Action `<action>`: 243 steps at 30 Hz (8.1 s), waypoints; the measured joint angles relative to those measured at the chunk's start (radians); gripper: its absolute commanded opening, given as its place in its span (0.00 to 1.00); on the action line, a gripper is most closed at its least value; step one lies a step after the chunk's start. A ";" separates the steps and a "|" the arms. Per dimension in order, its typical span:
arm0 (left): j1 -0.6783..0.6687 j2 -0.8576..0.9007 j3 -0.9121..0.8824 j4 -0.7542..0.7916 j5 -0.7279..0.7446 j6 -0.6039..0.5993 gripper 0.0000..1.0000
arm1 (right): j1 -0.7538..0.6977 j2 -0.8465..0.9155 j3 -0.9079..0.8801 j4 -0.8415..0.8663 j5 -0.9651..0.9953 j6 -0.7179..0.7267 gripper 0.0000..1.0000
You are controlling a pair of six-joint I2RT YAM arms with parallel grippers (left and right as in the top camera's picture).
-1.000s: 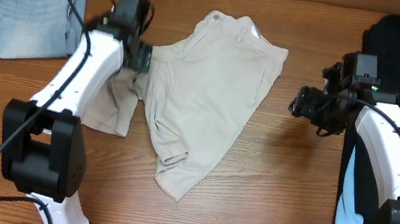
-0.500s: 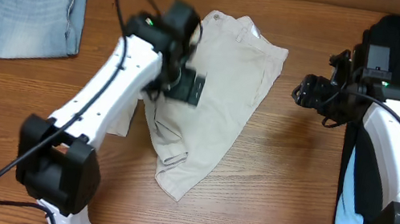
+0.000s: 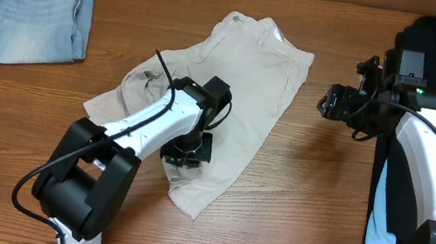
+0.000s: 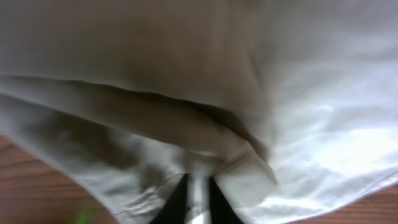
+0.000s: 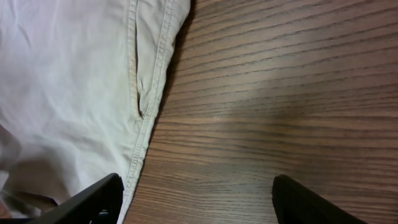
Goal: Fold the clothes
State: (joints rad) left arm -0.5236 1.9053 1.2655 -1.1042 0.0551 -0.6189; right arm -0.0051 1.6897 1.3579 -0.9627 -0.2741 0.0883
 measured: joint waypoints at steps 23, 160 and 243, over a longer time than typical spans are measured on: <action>0.182 0.000 -0.003 -0.053 0.045 0.151 0.23 | 0.000 0.000 0.000 -0.013 -0.008 -0.057 0.81; 0.120 -0.445 -0.257 0.040 -0.150 0.000 0.04 | 0.108 0.339 0.127 0.392 -0.010 0.068 0.04; 0.295 0.309 1.295 -0.142 -0.162 0.283 1.00 | 0.010 0.111 0.378 0.158 0.067 0.053 1.00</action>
State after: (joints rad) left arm -0.2283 2.2147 2.5610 -1.2457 -0.1066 -0.3355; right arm 0.0044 1.8011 1.7359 -0.8047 -0.2070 0.1410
